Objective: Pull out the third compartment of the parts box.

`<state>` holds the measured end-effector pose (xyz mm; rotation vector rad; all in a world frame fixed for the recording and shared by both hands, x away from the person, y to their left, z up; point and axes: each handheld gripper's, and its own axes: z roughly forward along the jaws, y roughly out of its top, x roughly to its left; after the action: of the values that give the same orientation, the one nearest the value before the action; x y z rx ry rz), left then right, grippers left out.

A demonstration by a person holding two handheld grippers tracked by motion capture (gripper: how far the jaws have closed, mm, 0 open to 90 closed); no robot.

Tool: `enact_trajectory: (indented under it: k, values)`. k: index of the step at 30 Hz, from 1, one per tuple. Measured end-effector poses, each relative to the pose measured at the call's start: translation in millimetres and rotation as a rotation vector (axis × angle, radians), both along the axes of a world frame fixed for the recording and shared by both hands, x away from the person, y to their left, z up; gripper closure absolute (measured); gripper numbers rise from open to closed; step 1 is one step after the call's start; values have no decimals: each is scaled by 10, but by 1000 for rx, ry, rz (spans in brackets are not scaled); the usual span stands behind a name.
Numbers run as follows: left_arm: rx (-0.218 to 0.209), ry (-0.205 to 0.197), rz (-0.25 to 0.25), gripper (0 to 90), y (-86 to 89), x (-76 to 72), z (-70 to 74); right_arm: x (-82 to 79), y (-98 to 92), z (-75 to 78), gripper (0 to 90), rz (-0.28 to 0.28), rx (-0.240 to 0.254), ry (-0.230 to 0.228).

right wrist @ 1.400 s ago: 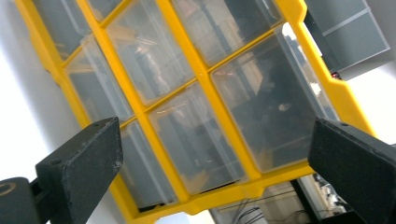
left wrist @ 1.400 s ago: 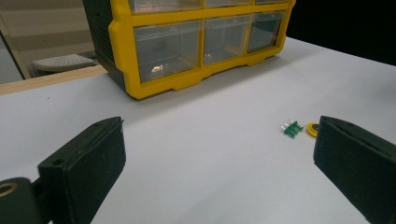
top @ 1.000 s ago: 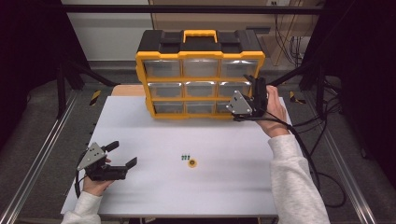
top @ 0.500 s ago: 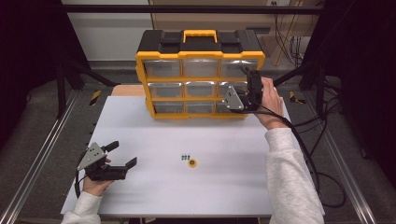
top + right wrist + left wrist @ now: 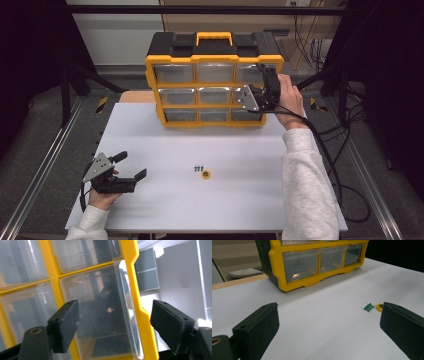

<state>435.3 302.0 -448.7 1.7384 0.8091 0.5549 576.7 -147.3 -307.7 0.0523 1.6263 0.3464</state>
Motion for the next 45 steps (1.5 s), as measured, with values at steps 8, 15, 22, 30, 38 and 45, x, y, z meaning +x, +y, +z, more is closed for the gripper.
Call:
enact_trajectory:
  k: [8, 15, 22, 30, 38, 45]
  values:
    - [-3, -2, 0, 20, 7, -1, 4, 75, -4, 0, 360, 6, -33, -40]
    - [-5, -3, 1, 21, 12, -4, 7, 129, 15, -38, 454, 1, -81, -66]
    - [-5, -1, -2, 22, 9, -3, 5, 153, 15, -64, 543, -4, -105, -121]
    - [-4, 0, -1, 23, 8, -4, 5, 163, 11, -96, 629, -6, -145, -157]
    - [-5, 1, 2, 24, 14, -4, 4, 174, 5, -133, 726, -4, -199, -210]
    - [-5, -1, 3, 25, 16, -6, 6, 173, -3, -131, 788, 0, -221, -234]
